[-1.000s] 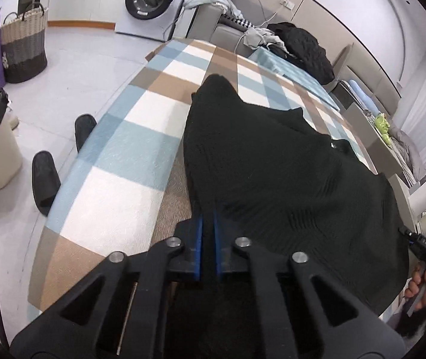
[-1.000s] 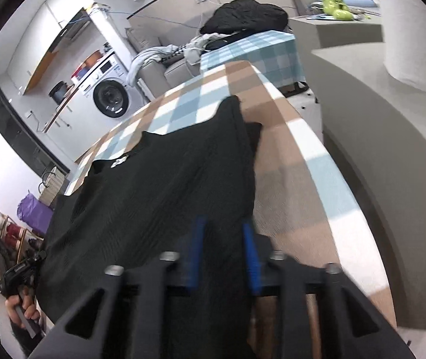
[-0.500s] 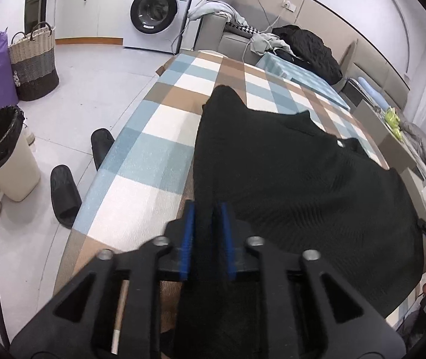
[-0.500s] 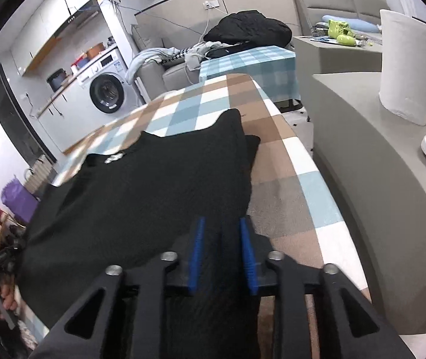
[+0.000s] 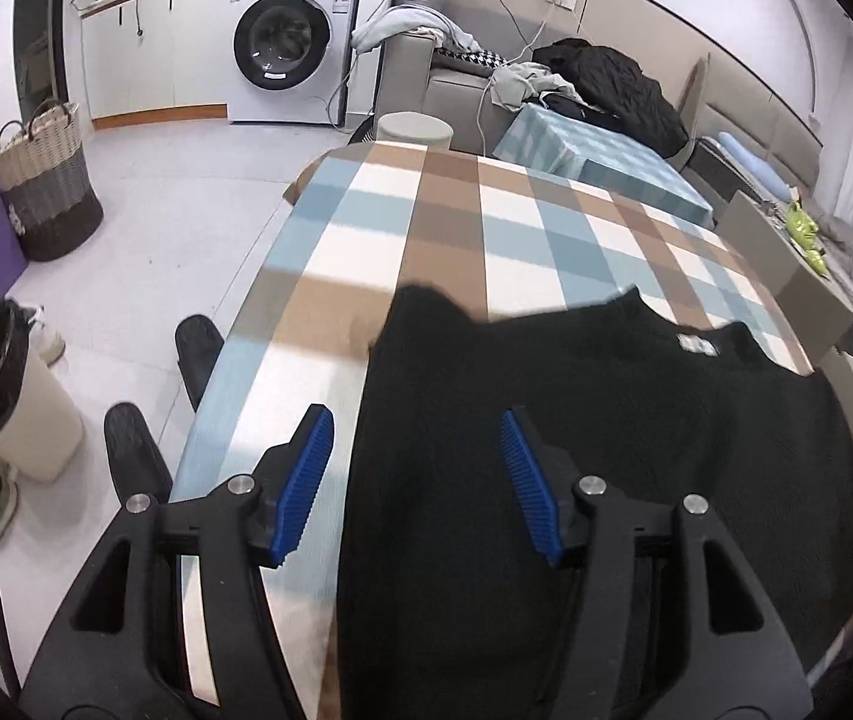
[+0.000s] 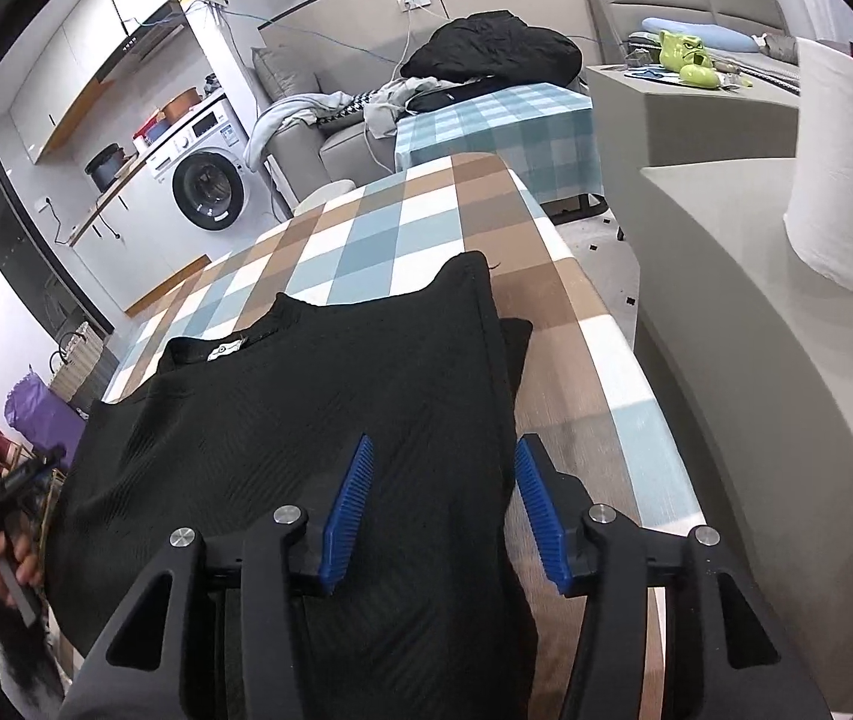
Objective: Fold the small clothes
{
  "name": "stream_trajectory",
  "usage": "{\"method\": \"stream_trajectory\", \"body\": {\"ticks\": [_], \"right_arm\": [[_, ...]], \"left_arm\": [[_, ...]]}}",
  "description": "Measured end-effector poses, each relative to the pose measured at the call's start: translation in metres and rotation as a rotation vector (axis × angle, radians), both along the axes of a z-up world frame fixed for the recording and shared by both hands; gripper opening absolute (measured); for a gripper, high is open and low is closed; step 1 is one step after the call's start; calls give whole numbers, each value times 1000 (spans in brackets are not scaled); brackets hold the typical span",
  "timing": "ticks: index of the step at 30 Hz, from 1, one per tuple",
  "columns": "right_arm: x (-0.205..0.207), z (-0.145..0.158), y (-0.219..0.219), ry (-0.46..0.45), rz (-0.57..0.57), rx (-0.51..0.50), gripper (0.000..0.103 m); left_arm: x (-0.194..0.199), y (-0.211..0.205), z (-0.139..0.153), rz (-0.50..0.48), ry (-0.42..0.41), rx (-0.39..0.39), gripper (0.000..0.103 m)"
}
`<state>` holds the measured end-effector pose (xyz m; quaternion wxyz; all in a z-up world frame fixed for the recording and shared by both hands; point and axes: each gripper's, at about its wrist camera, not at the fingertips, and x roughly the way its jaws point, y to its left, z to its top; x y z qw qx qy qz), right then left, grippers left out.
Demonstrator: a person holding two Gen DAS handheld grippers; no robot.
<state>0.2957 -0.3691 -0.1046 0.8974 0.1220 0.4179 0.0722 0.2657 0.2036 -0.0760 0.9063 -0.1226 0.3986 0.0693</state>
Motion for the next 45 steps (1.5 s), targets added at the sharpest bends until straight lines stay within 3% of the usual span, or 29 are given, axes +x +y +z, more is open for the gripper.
{"method": "stream_trajectory", "body": {"ticks": [6,8,9,10,16,28,30,31,32,34,36,40,42,44,45], "right_arm": [[14,-4,6,18,10,-26,51],[18,-6,7,27,14,-37,51],[20,-7,8,29,15,-41,51],[21,-8,8,31,16,-48,51],[25,-8,4,27,6,-62,51],[55,-19,-4,50,-35,20,51],[64,-21,0,55,-26,-12,40],[68,-22,2,60,-26,-32,17],[69,-21,3,52,-18,-42,5],[61,-10,4,-31,16,-36,4],[56,-5,1,-51,-32,-80,4],[64,-16,7,66,-20,-129,12],[51,-9,14,30,2,-120,20],[35,0,20,-12,22,-85,50],[25,5,23,-34,31,-69,53]], "left_arm": [[62,9,-17,-5,100,1,55],[72,11,-24,-19,109,-20,40],[76,11,-28,-24,121,-19,17],[79,11,-31,-28,127,-9,6],[59,19,-15,-4,-17,-4,5],[60,21,-20,5,40,-11,5],[55,20,-17,1,40,-7,6],[52,20,-16,1,37,-6,6],[48,21,-14,3,33,-5,6],[37,22,-11,5,25,-1,10],[27,22,-8,6,19,7,13],[3,24,-6,20,15,-10,27],[-13,21,-3,12,12,-16,29],[-29,16,1,2,0,-6,30],[-42,12,5,0,-9,-1,36]]}}
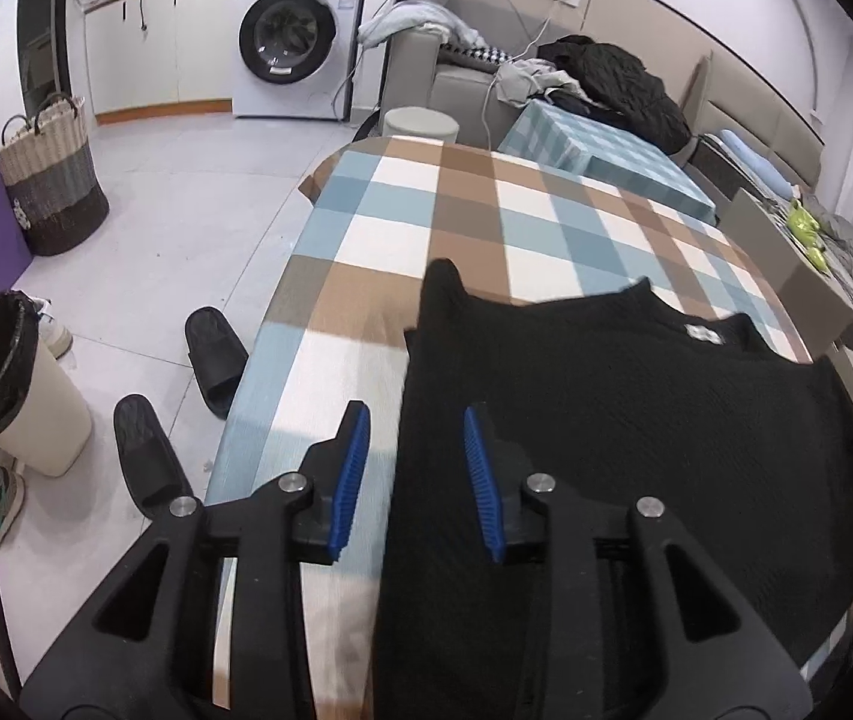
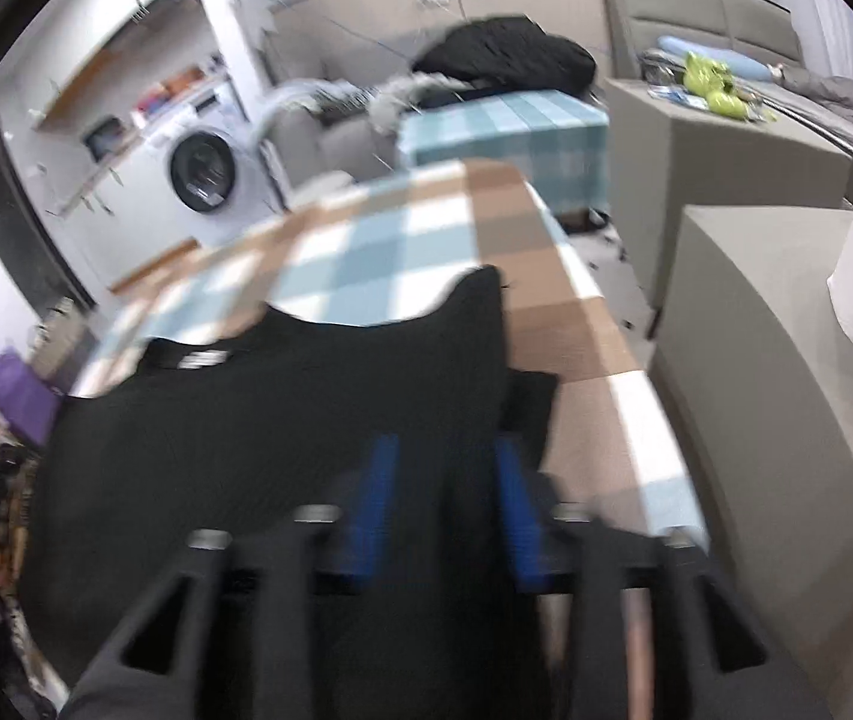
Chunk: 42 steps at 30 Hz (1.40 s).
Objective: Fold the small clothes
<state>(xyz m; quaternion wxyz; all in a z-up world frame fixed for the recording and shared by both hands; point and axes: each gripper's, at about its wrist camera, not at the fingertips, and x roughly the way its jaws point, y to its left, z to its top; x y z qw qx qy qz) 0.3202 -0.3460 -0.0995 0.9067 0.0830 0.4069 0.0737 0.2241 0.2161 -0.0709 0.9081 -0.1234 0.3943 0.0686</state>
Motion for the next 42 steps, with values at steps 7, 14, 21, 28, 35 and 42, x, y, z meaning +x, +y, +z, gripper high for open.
{"method": "stream_trajectory", "body": {"ticks": [7,14,21,28,35,42], "right_arm": [[-74,24,37,-84,94,76,73],[-129,17,71,-88,159,118,78],[-166,12,81,-130,157,216,78],[-169,-5,99,-85,205,210,78],[-172,-8,116,-95,276,192,78],[-170,-15,127,-83,303,170,78]], "left_arm": [[-82,-30,14,-26,-47,-7,72],[-163,-55,5,-32,-57,-112,75],[-222,-65,-18,-15,-28,-261,75],[-227,-60,-42,15,6,-348,74],[-204,-75,-45,105,-45,-259,74],[-159,-96,-46,113,-20,-171,18]]}}
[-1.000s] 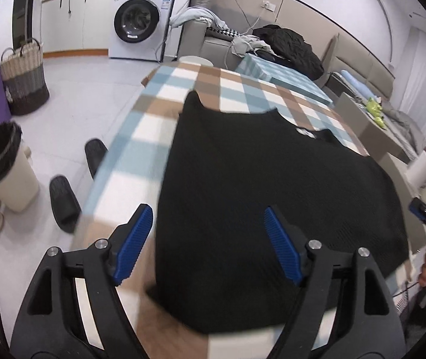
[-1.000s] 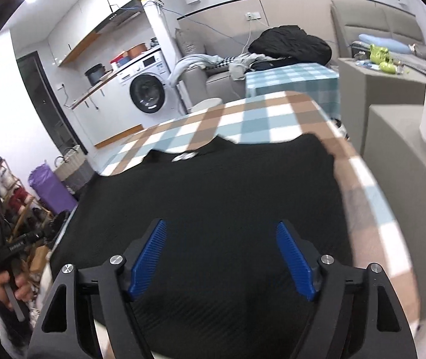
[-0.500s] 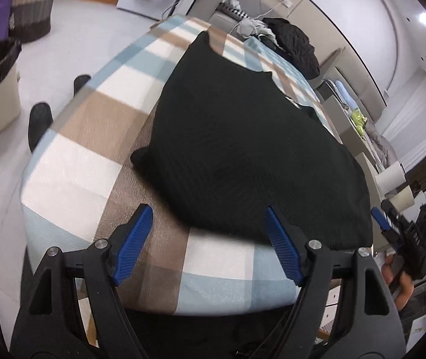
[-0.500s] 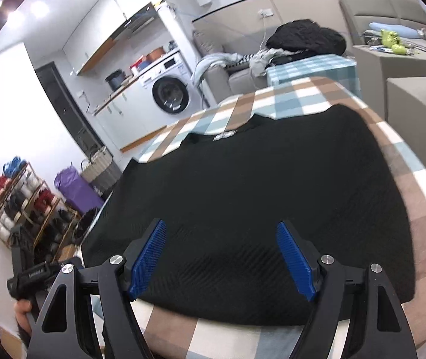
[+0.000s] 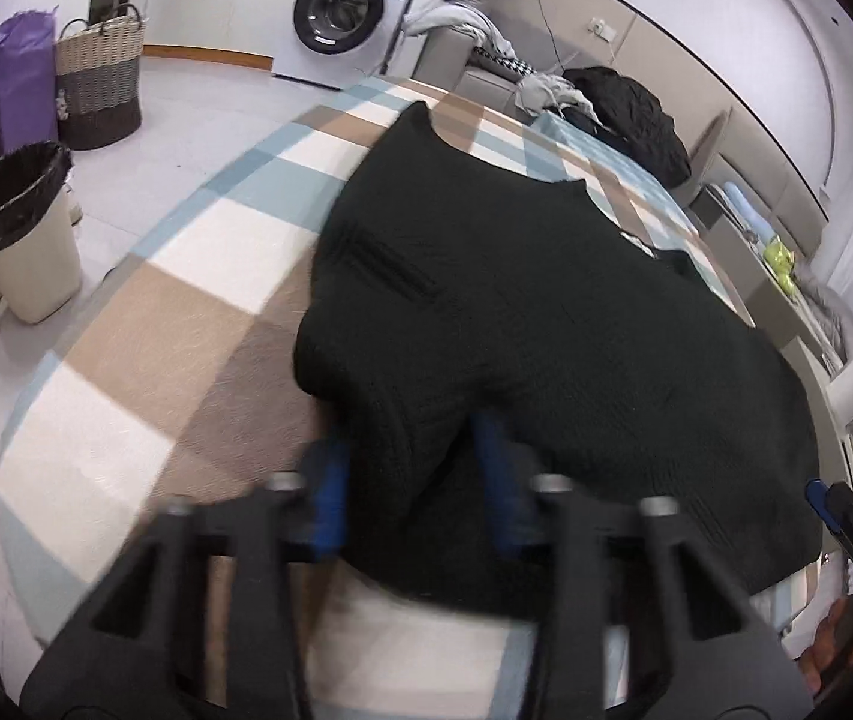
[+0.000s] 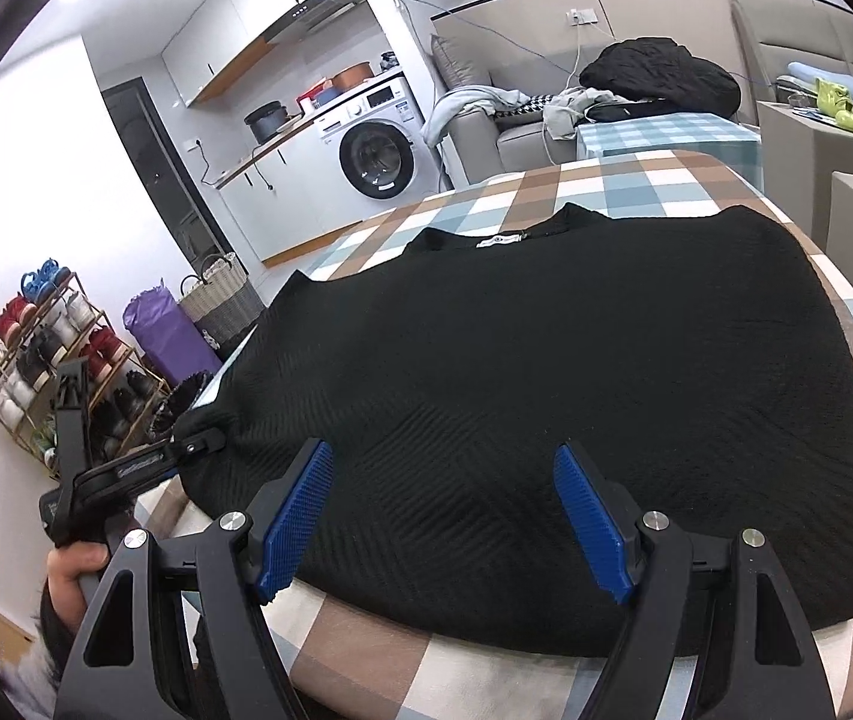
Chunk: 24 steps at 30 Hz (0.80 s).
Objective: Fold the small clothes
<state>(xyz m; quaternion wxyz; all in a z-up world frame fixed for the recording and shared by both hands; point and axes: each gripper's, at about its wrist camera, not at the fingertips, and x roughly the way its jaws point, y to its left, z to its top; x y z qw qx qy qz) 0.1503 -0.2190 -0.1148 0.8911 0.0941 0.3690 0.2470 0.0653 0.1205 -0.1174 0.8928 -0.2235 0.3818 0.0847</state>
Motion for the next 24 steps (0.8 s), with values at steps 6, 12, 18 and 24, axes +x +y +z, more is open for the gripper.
{"method": "stream_trajectory", "body": {"ticks": [6,12,18,24], "right_arm": [[2,-5,-4,6,-18,-28,78],[9,-13,-10,46,-38,-41,78],[10,-14,-13,48,-45,-44,78],[12,-15,-21,56,-69,-44,78]], "left_arm": [[-5,5,8,-5,-56,23,12],[-15,6,10,-6,-59,53,11],[-6,-32,55,-78,-165,242,11],[21,-122,109,-334,-324,382,10]]}}
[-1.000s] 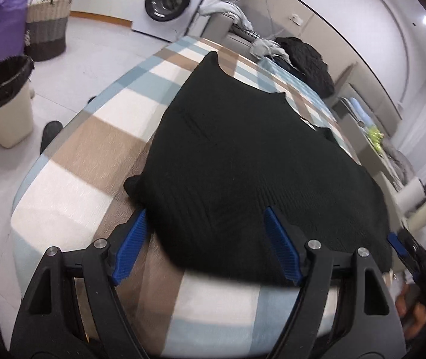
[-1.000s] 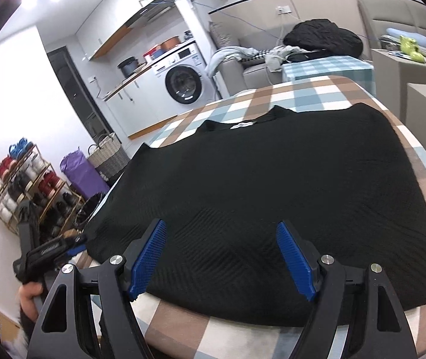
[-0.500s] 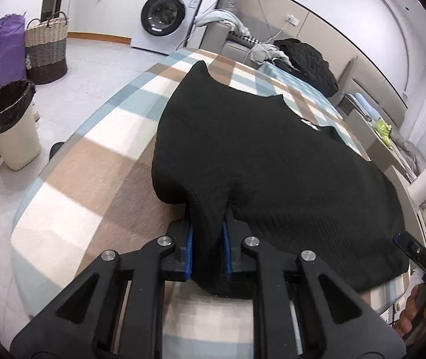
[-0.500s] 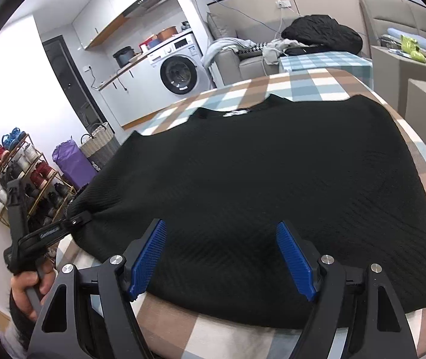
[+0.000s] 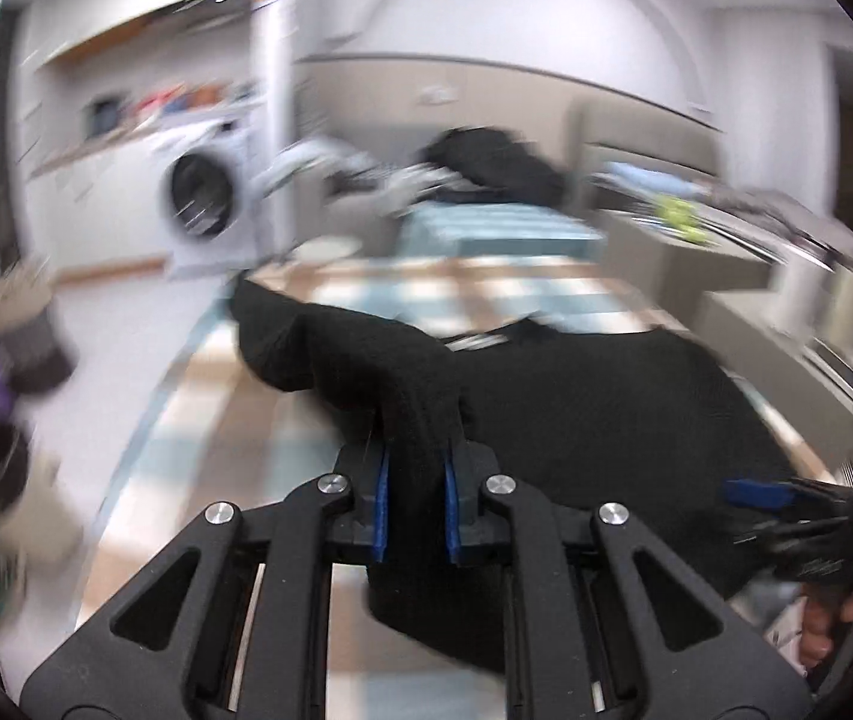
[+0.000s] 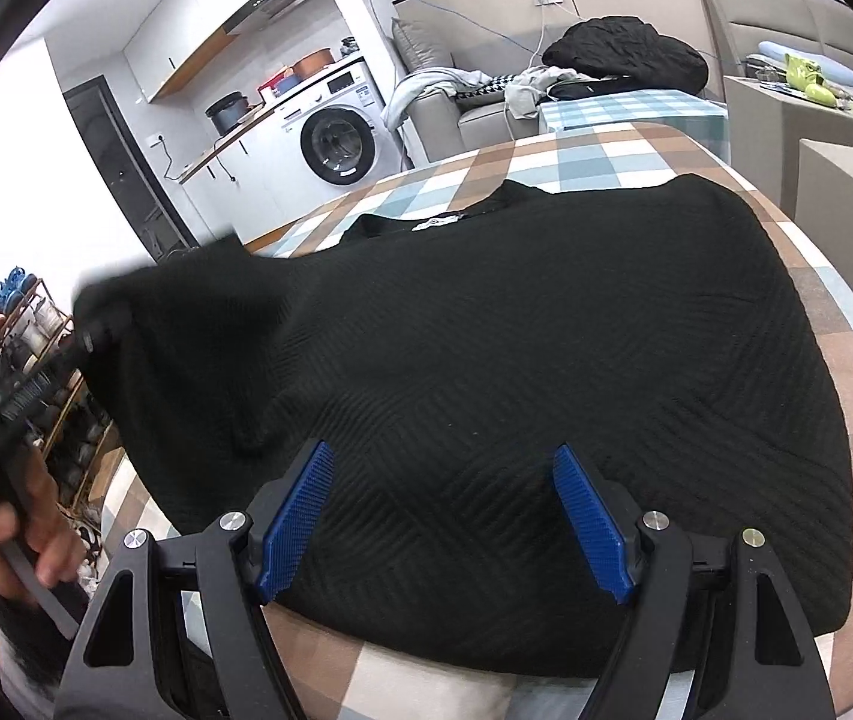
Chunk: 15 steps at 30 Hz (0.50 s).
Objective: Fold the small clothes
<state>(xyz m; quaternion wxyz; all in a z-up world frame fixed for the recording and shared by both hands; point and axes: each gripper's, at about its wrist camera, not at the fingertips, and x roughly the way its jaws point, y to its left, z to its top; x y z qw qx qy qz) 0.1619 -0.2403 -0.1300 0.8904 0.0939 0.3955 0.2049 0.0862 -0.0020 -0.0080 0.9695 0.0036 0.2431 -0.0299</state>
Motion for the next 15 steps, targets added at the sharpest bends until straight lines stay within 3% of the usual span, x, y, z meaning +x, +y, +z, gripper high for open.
{"method": "stream_trajectory", "body": {"ticks": [2,6,11,14,15], "right_arm": [[3,-1,-4,6,-19,-8,78],[9,-3,-23,29,-80,-14,78],[11,5,-55,38,-147,-42,78],[7,12,-66,27,-145,-59,78],[6,15,-69,24,-139,-46,78]], "left_arm": [[7,-39,4,-121,-3,30,11],[14,-95,-19,-348,111,11,12],[9,-91,-50,-397,241,-59,27],[1,-71,-55,-384,253,-112,50],[-1,-62,-54,-364,243,-116,53]]}}
